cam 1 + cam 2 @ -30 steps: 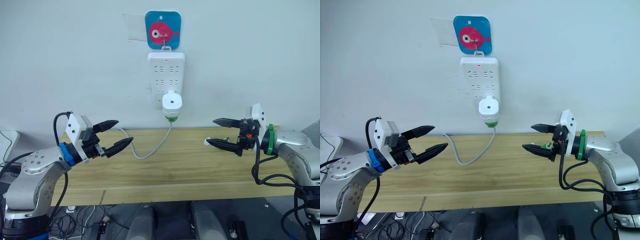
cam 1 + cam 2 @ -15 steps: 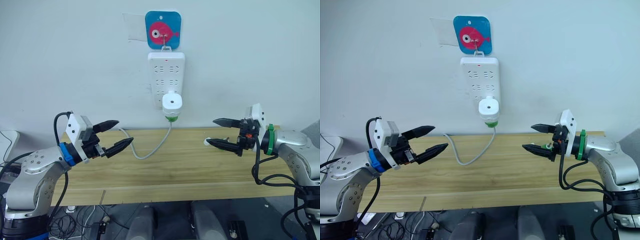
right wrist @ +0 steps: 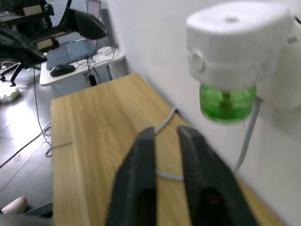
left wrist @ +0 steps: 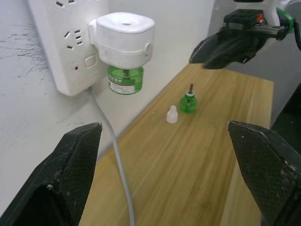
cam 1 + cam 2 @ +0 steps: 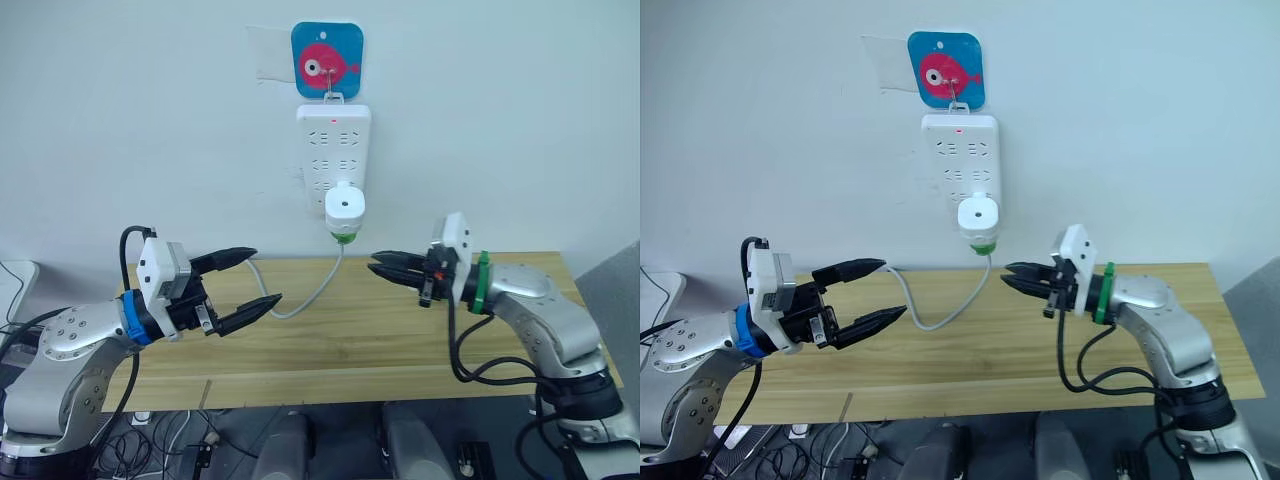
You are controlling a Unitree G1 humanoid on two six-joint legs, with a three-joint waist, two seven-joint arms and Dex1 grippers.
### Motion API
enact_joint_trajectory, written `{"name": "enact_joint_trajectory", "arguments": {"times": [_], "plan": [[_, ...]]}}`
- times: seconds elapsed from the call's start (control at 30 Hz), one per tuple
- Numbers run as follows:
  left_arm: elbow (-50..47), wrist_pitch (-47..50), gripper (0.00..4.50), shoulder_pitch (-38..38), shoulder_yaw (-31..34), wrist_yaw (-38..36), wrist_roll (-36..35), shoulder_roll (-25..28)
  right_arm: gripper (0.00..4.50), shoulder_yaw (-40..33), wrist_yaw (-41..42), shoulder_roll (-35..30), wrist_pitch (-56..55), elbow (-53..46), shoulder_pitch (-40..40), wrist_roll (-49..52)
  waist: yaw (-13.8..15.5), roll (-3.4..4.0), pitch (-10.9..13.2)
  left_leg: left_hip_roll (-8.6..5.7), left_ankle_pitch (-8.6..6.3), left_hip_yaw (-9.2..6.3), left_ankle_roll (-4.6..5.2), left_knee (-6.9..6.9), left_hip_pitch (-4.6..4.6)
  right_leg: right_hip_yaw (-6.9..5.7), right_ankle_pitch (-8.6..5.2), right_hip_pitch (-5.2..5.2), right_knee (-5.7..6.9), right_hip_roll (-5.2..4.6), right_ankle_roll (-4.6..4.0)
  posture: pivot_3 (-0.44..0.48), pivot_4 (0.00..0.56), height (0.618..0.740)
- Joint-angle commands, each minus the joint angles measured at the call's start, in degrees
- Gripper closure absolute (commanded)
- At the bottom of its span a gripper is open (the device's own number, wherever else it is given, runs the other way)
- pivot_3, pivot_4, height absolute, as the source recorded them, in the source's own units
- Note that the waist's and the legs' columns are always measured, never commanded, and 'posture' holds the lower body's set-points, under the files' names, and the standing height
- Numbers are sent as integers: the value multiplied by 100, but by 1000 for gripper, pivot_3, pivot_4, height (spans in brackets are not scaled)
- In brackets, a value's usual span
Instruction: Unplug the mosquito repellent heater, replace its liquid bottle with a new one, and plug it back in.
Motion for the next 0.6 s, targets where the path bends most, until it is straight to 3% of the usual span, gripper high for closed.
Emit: {"name": "enact_joint_trajectory", "arguments": {"times": [0.03,0.6], "plan": [[-278,-54,0,-36,66,138,-139,2,4476,98,-445,325,-241,53,-248,-275,7,0,0,0,0,-2,0,-1,0,-1,0,0,0,0,0,28,225,740],[-207,-104,0,-58,-11,215,-121,15,4476,15,-673,566,-193,28,-342,-305,67,0,0,-3,0,-10,0,-3,-1,-9,-1,2,-5,0,-2,24,223,740]]}}
